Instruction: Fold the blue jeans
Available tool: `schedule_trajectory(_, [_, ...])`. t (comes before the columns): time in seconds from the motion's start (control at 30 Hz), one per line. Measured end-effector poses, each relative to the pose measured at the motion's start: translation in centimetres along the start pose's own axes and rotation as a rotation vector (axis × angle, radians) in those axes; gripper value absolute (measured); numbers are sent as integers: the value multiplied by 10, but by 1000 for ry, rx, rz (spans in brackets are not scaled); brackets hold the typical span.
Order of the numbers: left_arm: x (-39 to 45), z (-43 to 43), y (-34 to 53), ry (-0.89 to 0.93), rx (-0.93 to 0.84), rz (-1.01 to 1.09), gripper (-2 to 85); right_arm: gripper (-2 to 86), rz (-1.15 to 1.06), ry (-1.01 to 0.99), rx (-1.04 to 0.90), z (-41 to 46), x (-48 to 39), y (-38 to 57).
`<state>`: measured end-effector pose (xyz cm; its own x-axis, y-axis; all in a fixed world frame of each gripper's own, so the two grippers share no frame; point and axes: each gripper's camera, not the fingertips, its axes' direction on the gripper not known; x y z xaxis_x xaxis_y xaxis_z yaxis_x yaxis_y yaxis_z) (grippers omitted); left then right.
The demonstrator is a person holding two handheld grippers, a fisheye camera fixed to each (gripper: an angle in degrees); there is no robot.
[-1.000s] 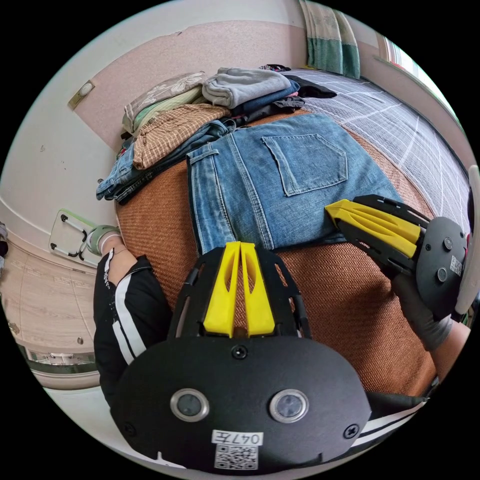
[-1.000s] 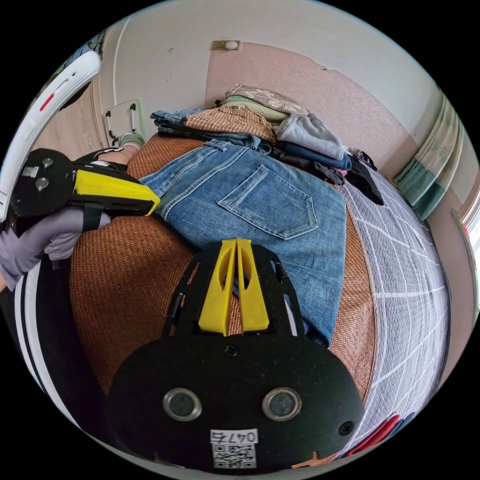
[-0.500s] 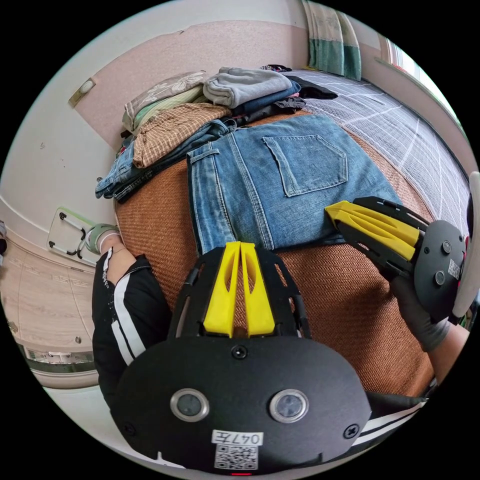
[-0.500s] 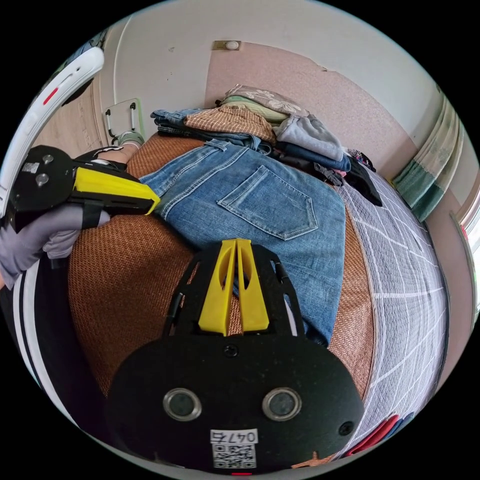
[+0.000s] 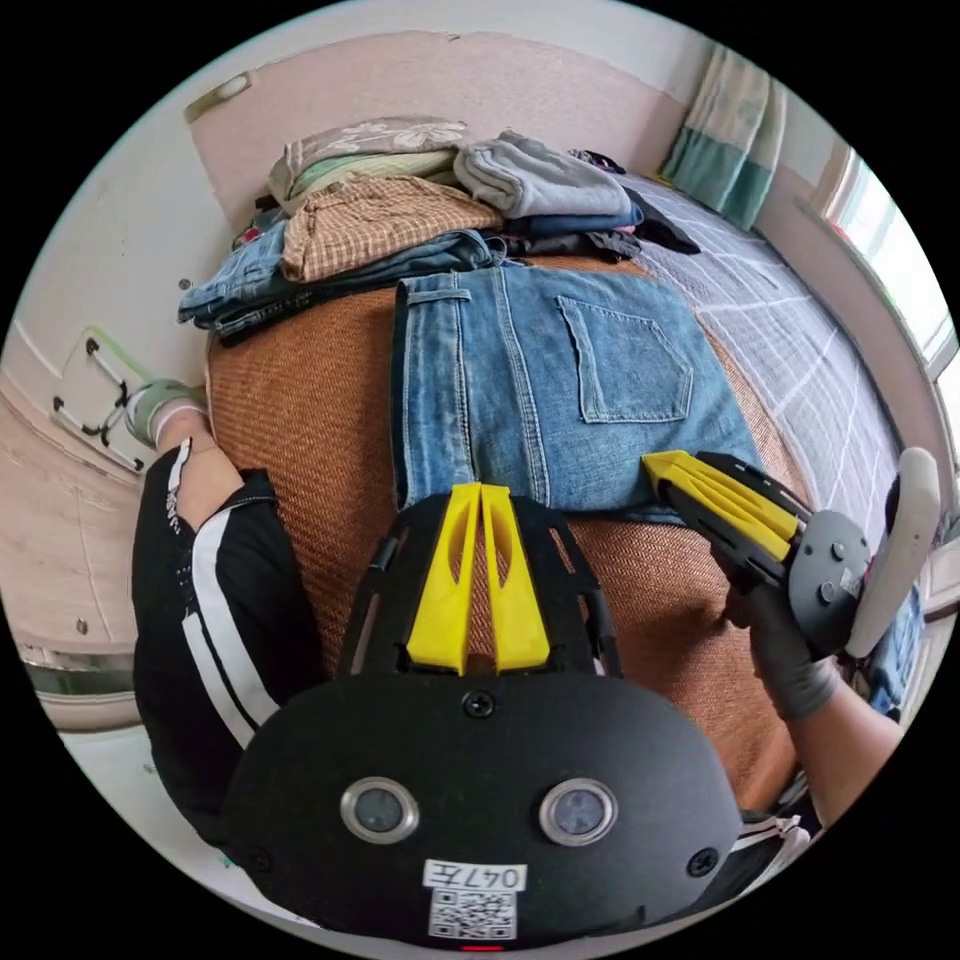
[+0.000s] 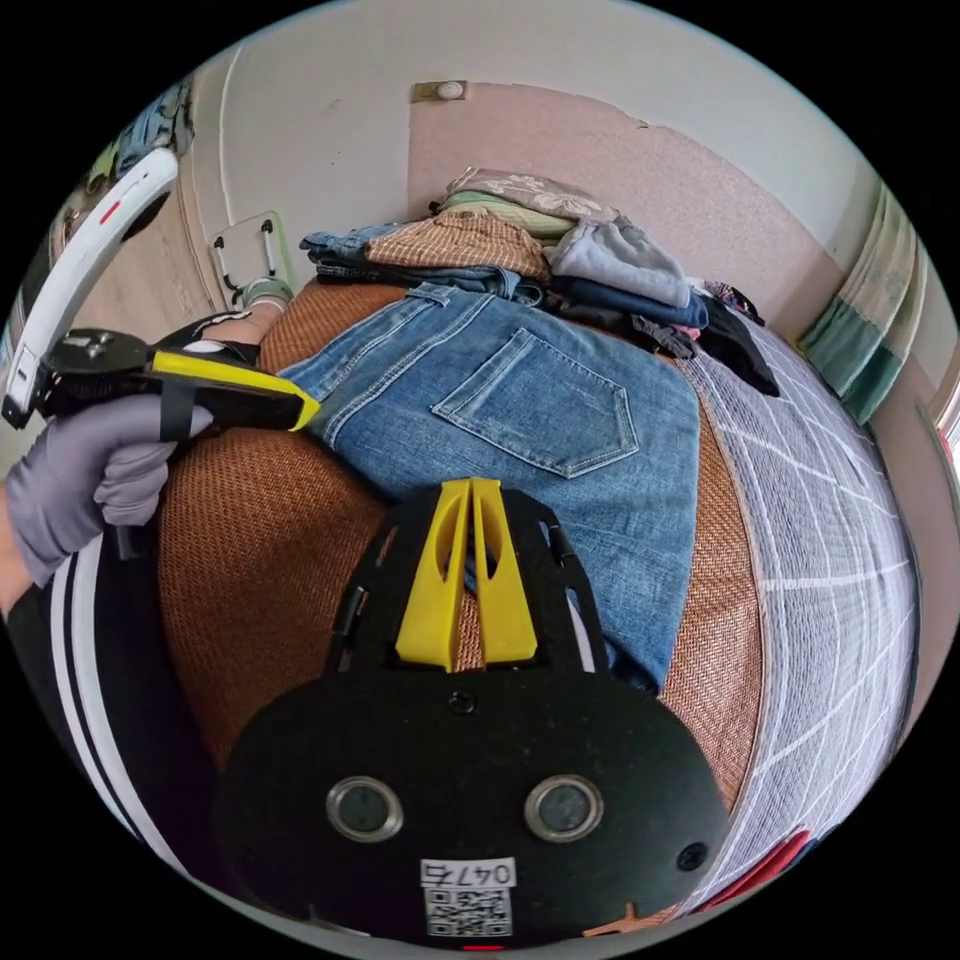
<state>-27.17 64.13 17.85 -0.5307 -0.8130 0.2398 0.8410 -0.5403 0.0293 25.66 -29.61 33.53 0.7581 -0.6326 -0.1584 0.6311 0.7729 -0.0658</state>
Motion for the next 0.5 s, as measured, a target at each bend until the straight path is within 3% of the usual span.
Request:
schedule_trajectory(0.1, [-28,-7,29,18,81,-72,-10,27,56,-73,7,0,13,2])
schedule_trajectory(0.23, [-80,-27,81,-44,250,-277,-10,77,31,-144,204,-25,7,-2])
schedule_trajectory(0.5, [-129,12,134,-13,159,-394,-10,103,-249,-170,124,11,-40,-25])
